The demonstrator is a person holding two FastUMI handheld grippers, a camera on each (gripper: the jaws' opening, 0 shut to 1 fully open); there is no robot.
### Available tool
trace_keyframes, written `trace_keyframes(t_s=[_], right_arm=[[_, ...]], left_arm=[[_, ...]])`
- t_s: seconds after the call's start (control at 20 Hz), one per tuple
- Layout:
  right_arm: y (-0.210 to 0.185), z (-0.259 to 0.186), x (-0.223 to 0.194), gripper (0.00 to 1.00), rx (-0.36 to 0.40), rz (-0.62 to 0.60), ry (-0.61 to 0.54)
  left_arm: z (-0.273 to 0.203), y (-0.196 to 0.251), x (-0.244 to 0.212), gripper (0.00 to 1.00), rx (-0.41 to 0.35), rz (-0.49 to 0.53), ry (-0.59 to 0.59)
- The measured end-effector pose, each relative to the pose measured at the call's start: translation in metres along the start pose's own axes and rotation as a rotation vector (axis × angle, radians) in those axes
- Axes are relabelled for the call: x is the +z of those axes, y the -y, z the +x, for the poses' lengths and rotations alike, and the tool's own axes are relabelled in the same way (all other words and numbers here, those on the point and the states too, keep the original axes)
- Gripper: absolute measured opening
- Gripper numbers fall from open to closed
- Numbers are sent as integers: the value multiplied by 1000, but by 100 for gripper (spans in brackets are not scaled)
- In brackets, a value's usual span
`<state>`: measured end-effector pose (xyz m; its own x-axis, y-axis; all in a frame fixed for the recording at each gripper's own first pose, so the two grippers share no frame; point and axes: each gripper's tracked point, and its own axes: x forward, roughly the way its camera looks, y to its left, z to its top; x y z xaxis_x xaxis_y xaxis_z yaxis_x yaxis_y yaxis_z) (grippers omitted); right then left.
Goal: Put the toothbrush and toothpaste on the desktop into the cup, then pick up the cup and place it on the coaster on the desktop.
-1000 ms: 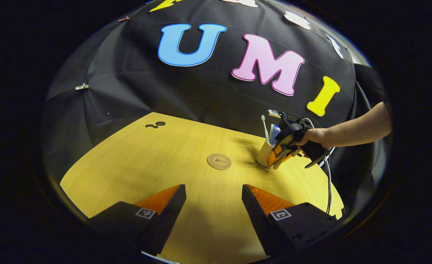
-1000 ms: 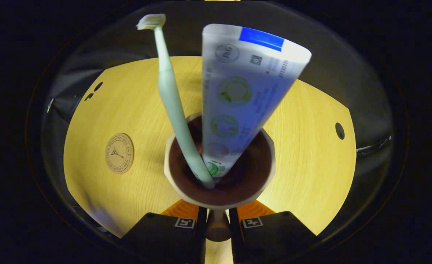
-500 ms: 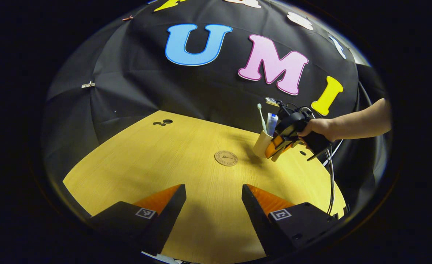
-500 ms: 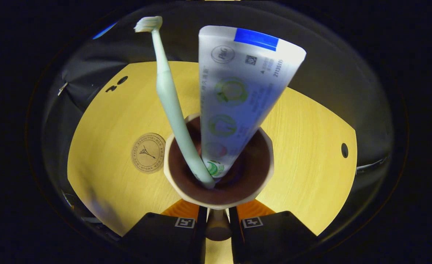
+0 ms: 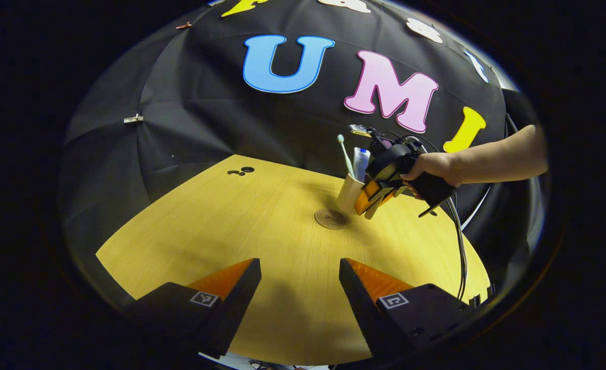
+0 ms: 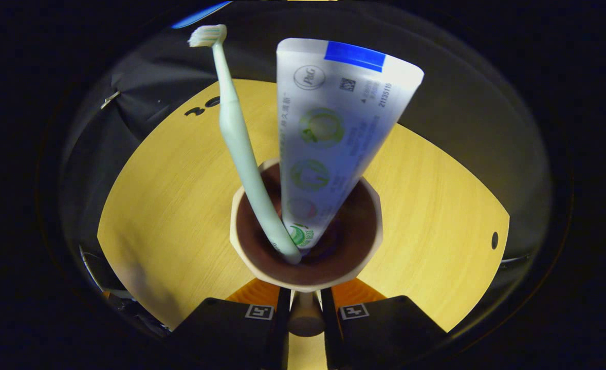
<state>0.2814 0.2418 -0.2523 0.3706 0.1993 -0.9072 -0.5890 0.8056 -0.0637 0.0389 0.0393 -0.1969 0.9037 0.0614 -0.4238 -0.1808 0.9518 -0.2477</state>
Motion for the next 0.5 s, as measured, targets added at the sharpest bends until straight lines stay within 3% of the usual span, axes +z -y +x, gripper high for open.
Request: trace_keyframes(t_s=[0.5], right_arm=[[-26, 19, -5, 32, 1, -33, -28]], left_arm=[[-7, -15, -4, 97, 28, -21, -1]])
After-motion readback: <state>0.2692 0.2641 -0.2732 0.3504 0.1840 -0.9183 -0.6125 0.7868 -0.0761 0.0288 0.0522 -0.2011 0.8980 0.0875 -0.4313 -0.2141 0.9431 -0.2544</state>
